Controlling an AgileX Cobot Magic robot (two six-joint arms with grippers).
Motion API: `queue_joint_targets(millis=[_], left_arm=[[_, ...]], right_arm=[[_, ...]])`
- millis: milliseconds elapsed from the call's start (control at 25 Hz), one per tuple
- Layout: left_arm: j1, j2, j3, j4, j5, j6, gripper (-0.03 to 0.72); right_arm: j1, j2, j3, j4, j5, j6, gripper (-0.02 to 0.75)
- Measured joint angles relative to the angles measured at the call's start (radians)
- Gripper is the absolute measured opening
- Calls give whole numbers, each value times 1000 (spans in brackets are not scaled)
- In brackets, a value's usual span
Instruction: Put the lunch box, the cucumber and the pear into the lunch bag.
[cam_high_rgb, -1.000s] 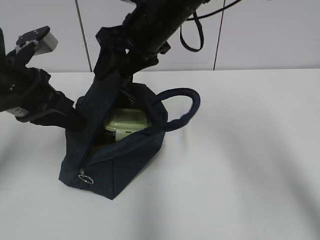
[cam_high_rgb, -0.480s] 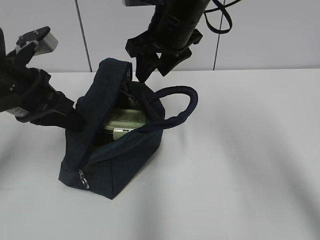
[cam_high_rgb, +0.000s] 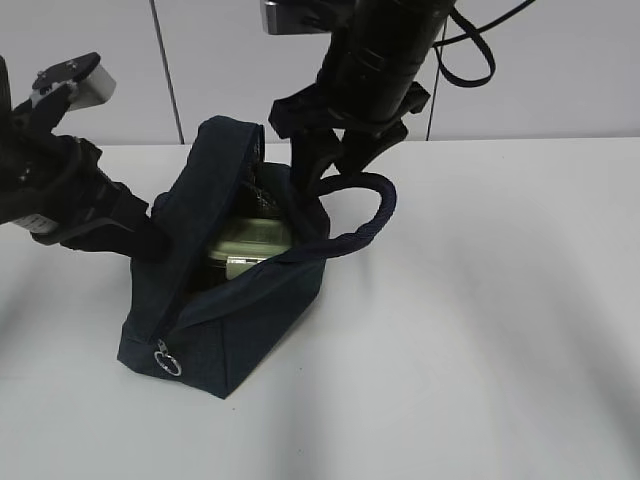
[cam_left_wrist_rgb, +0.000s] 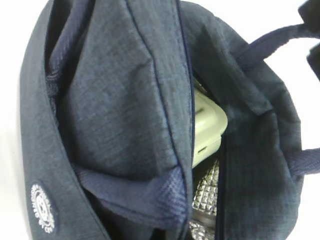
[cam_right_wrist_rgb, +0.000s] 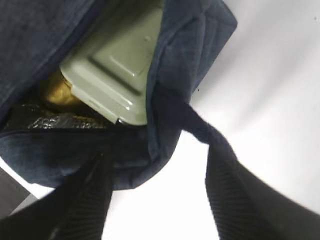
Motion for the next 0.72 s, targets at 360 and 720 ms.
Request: queue_joint_targets(millis=[360,720], left_arm=[[0,0,0,0,-5,0,-15],[0,0,0,0,-7,0,-15]], right_arm=[[0,-4,83,69,0,-9,458],[0,71,85,124,-12,-48,357]])
